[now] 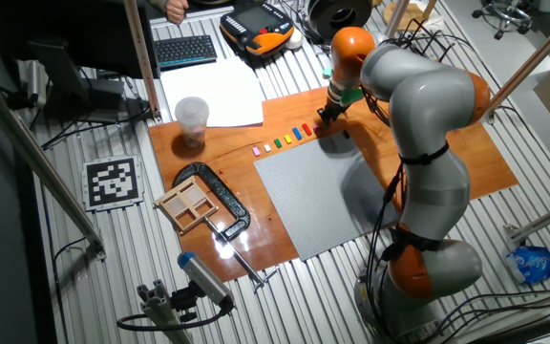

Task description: Build with small Lego blocks

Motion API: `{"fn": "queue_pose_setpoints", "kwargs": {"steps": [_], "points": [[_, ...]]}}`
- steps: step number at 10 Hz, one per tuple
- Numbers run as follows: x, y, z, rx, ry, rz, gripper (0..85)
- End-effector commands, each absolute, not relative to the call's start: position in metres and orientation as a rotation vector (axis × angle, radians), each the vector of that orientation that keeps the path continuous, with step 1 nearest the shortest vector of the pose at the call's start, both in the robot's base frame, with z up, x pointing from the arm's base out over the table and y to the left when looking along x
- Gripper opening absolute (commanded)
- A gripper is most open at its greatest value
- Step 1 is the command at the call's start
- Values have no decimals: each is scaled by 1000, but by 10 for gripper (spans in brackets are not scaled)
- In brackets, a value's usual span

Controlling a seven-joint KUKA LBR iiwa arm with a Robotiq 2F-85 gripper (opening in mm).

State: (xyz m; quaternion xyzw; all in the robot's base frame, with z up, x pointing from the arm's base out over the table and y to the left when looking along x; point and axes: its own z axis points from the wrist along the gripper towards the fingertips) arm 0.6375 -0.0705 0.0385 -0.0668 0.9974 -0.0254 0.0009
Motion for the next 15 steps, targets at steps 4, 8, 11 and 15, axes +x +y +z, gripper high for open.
{"fn": "queue_pose_setpoints", "kwargs": {"steps": [4,8,11,15], "points": [[640,-71,31,-261,3128,-92,340],[639,-71,30,-278,3133,-91,170],[638,-72,31,-283,3131,-101,170],[632,-76,41,-266,3150,-90,0]]}}
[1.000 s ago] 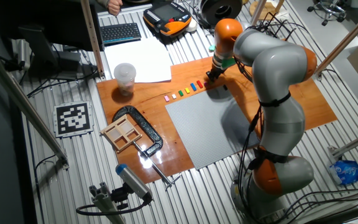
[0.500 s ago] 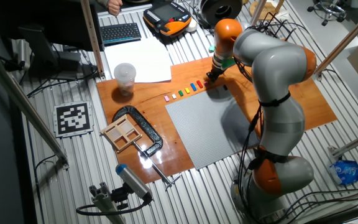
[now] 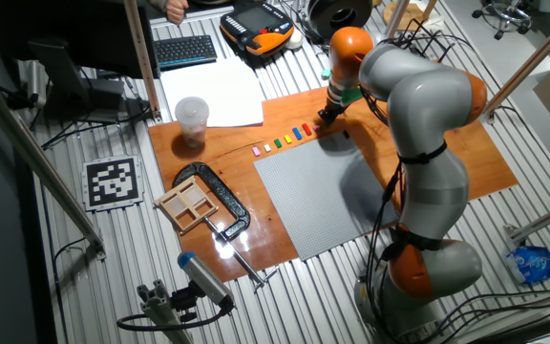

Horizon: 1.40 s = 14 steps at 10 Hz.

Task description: Build with small Lego blocks

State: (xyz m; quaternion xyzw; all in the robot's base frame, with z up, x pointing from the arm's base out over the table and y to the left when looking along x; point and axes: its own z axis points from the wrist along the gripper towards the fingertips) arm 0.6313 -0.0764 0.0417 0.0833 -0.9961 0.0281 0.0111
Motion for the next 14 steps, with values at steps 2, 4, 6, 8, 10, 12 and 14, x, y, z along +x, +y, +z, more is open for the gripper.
{"fn": "queue_pose_setpoints", "kwargs": {"steps": [2,4,6,8,10,12,14], "points": [[622,-79,48,237,-3110,91,0],[615,-87,48,216,-3116,58,0],[608,-89,49,185,-3124,66,0],[598,-92,49,171,-3127,52,0],[592,-97,47,155,-3135,53,0],[586,-99,44,124,-3141,44,0],[582,-99,42,107,-3142,36,0]]}}
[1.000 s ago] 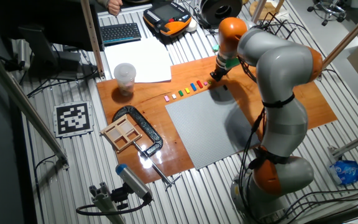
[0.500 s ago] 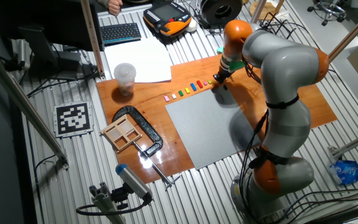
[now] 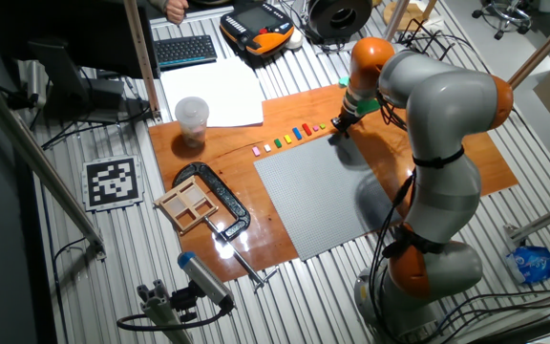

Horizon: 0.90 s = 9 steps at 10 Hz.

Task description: Build with small Lego blocks

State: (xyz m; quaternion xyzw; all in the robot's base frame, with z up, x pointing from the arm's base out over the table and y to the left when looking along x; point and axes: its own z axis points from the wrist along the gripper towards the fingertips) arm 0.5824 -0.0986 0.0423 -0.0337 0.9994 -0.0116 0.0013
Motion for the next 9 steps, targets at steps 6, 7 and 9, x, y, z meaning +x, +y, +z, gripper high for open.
{"fn": "queue_pose_setpoints", "kwargs": {"steps": [6,7,9], "points": [[576,-100,38,-97,3139,-48,0],[576,-100,38,-97,3139,-46,0],[576,-100,38,-88,3140,-48,0]]}}
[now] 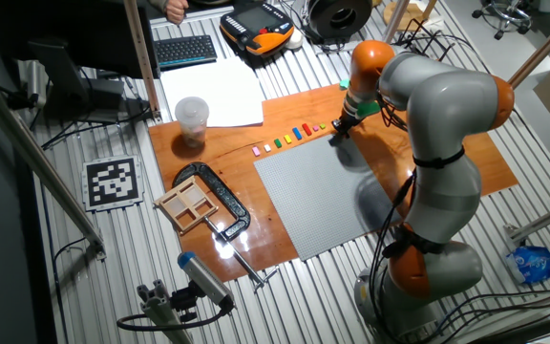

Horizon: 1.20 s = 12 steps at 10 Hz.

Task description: Build with small Lego blocks

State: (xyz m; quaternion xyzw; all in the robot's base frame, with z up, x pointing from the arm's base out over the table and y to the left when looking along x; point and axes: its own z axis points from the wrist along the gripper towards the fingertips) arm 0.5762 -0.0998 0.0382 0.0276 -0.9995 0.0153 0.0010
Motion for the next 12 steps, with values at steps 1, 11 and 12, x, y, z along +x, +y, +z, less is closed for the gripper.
{"fn": "queue_pose_setpoints", "kwargs": {"steps": [1,11,12], "points": [[576,-100,38,85,-3137,48,0],[566,-102,38,67,-3094,105,0],[565,-103,37,70,-3095,105,0]]}}
